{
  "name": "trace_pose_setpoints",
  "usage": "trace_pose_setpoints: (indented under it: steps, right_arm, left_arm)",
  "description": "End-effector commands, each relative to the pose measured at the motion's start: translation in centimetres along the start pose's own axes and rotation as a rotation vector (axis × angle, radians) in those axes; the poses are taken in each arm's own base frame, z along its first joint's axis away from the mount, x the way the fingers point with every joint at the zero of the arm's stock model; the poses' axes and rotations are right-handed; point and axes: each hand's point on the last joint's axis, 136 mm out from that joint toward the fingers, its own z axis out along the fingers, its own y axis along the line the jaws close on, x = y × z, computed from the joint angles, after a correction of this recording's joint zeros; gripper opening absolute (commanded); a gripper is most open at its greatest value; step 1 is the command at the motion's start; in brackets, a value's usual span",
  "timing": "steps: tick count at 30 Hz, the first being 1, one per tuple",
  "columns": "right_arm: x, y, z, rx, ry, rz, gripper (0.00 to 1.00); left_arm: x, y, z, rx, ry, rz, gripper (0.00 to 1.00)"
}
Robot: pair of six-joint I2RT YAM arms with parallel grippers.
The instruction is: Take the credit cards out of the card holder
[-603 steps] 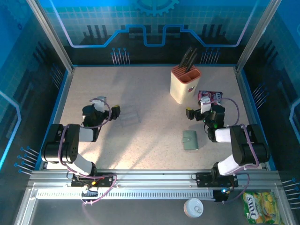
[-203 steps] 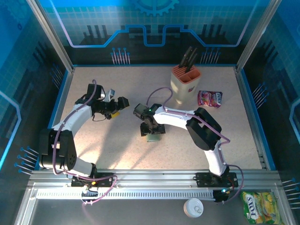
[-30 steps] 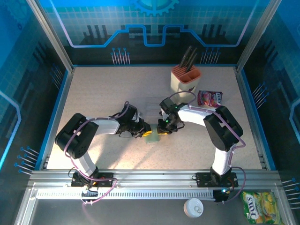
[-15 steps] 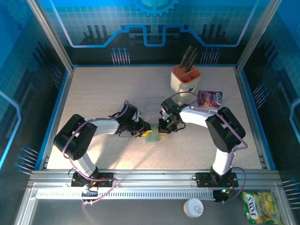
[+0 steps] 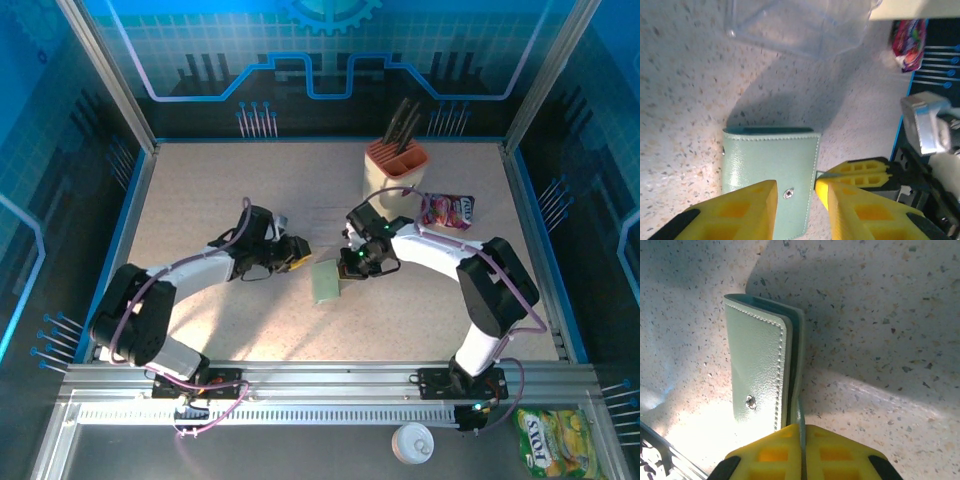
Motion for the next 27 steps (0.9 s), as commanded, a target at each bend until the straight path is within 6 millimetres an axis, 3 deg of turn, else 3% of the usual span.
trace_pose_setpoints:
  steps: [1,4,9,18,27]
  right_arm:
    - [0.2,1.5,-1.7,0.008,-0.007,-0.056,0.08]
    - [0.4,2.2,-2.2,0.011,-0.012,-0.079,0.08]
    - [0.5,3.4,-2.8,0.014,-0.003,-0.101,0.09]
    - [0.8,5.6,-2.5,0.017,0.028,-0.168,0.1]
    - [1.1,2.8,-2.8,0.126,0.026,-0.142,0.1]
  left_arm:
    - [-0.5,-0.9,-0.9,0.003,-0.009,0.095,0.35]
    - [-0.6,-1.3,-1.6,-0.003,-0.022,0.147,0.36]
    - [-1.2,0.7,-2.5,-0.038,-0.085,0.097,0.35]
    - [-0.4,2.3,-1.5,-0.014,-0.037,0.018,0.31]
    - [0.5,3.6,-0.3,-0.041,0.021,-0.013,0.21]
